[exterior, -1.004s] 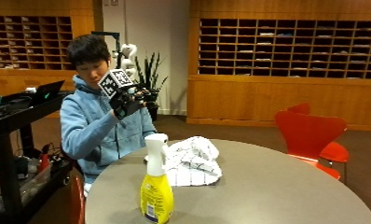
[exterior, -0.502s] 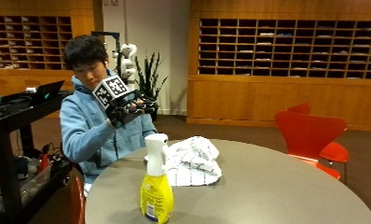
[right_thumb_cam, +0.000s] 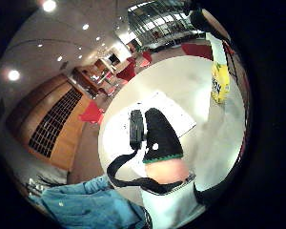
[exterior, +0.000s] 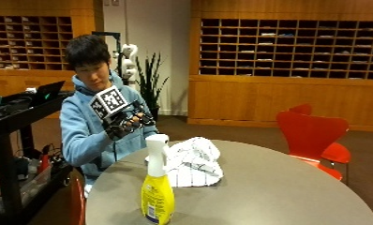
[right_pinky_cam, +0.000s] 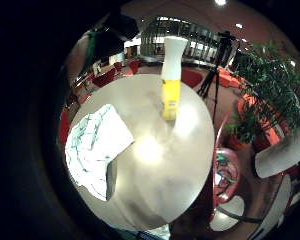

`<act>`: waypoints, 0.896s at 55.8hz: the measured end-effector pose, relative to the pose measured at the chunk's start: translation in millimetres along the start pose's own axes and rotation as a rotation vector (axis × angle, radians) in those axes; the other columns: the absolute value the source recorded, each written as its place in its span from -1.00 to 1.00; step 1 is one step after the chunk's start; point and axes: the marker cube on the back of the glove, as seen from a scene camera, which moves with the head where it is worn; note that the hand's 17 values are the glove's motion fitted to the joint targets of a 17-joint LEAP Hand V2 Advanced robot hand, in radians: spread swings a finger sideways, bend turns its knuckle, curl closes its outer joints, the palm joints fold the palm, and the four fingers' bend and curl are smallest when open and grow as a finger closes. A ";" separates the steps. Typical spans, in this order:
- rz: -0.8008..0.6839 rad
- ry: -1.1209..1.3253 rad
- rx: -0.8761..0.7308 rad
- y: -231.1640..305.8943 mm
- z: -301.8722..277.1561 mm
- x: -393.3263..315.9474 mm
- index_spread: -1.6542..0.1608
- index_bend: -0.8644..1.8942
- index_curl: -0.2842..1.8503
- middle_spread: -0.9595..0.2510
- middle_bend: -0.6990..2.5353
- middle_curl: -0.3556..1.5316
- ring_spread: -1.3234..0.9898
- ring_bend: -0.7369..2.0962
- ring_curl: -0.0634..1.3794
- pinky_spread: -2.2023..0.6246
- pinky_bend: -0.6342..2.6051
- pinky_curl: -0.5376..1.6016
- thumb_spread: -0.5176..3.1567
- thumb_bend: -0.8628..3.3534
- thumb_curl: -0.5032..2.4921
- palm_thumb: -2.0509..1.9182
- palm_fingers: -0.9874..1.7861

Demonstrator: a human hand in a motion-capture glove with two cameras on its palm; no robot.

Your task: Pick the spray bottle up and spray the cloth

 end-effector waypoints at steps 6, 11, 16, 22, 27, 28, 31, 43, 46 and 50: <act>0.026 0.014 -0.014 -6.2 6.7 14.0 0.46 -0.27 -0.46 0.51 -0.45 -0.26 0.19 -0.31 -0.47 0.72 -0.48 -0.16 -0.09 -0.60 -0.43 0.30 0.13; 0.038 0.026 -0.024 -8.8 10.3 23.1 0.46 -0.27 -0.46 0.51 -0.45 -0.26 0.19 -0.31 -0.47 0.72 -0.48 -0.16 -0.09 -0.60 -0.43 0.30 0.13; 0.056 0.037 -0.021 -9.2 12.7 29.0 0.46 -0.27 -0.46 0.51 -0.45 -0.26 0.19 -0.31 -0.47 0.72 -0.48 -0.16 -0.09 -0.60 -0.43 0.30 0.13; 0.082 0.046 -0.032 -11.9 16.3 38.1 0.46 -0.27 -0.46 0.51 -0.45 -0.25 0.19 -0.31 -0.47 0.72 -0.47 -0.16 -0.09 -0.60 -0.43 0.30 0.13; 0.099 0.052 -0.041 -13.7 18.2 44.2 0.46 -0.27 -0.47 0.51 -0.45 -0.25 0.19 -0.31 -0.47 0.72 -0.47 -0.16 -0.09 -0.60 -0.43 0.30 0.13; 0.105 0.053 -0.042 -14.2 18.6 45.1 0.46 -0.27 -0.47 0.52 -0.45 -0.25 0.19 -0.31 -0.47 0.72 -0.47 -0.16 -0.08 -0.60 -0.43 0.30 0.13; 0.113 0.053 -0.046 -15.4 20.1 48.4 0.46 -0.27 -0.47 0.52 -0.45 -0.25 0.19 -0.31 -0.47 0.72 -0.47 -0.16 -0.09 -0.60 -0.43 0.29 0.13; 0.177 0.026 -0.023 -26.2 29.7 64.3 0.49 -0.30 -0.48 0.53 -0.45 -0.25 0.19 -0.29 -0.46 0.72 -0.46 -0.16 -0.08 -0.60 -0.44 0.28 0.11; 0.215 0.011 0.007 -29.8 32.1 68.0 0.50 -0.31 -0.49 0.54 -0.44 -0.24 0.19 -0.28 -0.45 0.72 -0.45 -0.15 -0.08 -0.60 -0.44 0.28 0.09; 0.257 -0.018 0.051 -35.5 34.5 74.4 0.52 -0.32 -0.51 0.55 -0.44 -0.24 0.20 -0.27 -0.44 0.72 -0.43 -0.15 -0.09 -0.60 -0.44 0.28 0.08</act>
